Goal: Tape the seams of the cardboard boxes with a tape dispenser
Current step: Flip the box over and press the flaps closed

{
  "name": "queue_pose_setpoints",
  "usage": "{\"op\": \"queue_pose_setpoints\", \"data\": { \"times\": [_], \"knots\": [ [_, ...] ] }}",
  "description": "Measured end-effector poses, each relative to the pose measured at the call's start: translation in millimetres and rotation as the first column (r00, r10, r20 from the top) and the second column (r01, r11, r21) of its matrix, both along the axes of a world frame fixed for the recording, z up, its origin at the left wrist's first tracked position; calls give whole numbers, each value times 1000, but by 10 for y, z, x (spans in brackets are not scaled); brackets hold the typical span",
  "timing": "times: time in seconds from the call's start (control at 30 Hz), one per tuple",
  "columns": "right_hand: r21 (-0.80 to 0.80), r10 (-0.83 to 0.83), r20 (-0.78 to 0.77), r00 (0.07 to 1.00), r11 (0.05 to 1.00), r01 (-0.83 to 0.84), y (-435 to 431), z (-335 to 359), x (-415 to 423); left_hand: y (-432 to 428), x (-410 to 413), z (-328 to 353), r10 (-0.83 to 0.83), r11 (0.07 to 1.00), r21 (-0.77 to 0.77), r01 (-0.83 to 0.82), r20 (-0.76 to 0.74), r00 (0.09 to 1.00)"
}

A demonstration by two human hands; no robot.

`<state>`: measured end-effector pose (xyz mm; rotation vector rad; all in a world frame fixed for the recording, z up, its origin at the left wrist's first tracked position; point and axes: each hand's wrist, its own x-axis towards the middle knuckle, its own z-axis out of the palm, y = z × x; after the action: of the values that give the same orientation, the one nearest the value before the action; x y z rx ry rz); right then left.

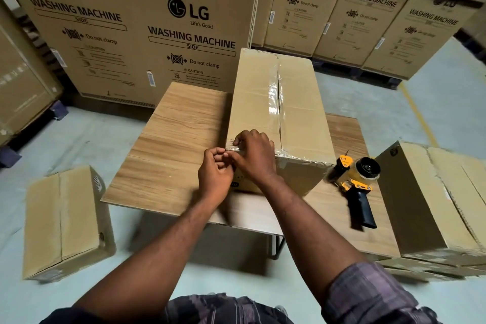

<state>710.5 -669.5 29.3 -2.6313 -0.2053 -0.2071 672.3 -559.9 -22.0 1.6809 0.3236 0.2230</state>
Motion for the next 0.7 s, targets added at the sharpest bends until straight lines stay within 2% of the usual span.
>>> {"op": "queue_pose_setpoints", "data": {
  "times": [0.07,0.13,0.2,0.27,0.33,0.4,0.47,0.57,0.63,0.7],
  "knots": [
    [-11,14,6,1000,1000,-14,-7,1,4,63,13,-64,-79,997,6,79,-37,996],
    [-17,24,4,1000,1000,-24,-20,4,-11,149,54,-102,-132,987,76,141,-115,985],
    [-34,34,-10,999,999,-34,-44,-3,-21,199,88,-81,-93,985,130,113,-150,984],
    [-23,38,-19,999,999,-39,-61,-21,-24,200,107,-38,-50,978,196,65,-81,995],
    [29,8,-12,1000,1000,-7,-40,-35,-30,166,113,-43,-127,942,309,131,-32,991],
    [43,-52,-3,999,998,52,8,-40,-33,131,69,-96,-236,878,398,266,-124,964],
    [2,-91,4,996,996,91,61,-38,-50,151,39,-185,-303,809,423,407,-292,907],
    [-14,-82,0,997,997,82,62,-19,-60,282,91,-228,-312,744,437,505,-441,841],
    [-11,-65,-19,998,998,65,26,-8,-67,375,207,-154,-279,762,474,441,-375,884],
    [-67,-79,-4,997,995,78,39,-5,-106,439,350,53,-268,802,500,328,-189,945]
  ]
}}
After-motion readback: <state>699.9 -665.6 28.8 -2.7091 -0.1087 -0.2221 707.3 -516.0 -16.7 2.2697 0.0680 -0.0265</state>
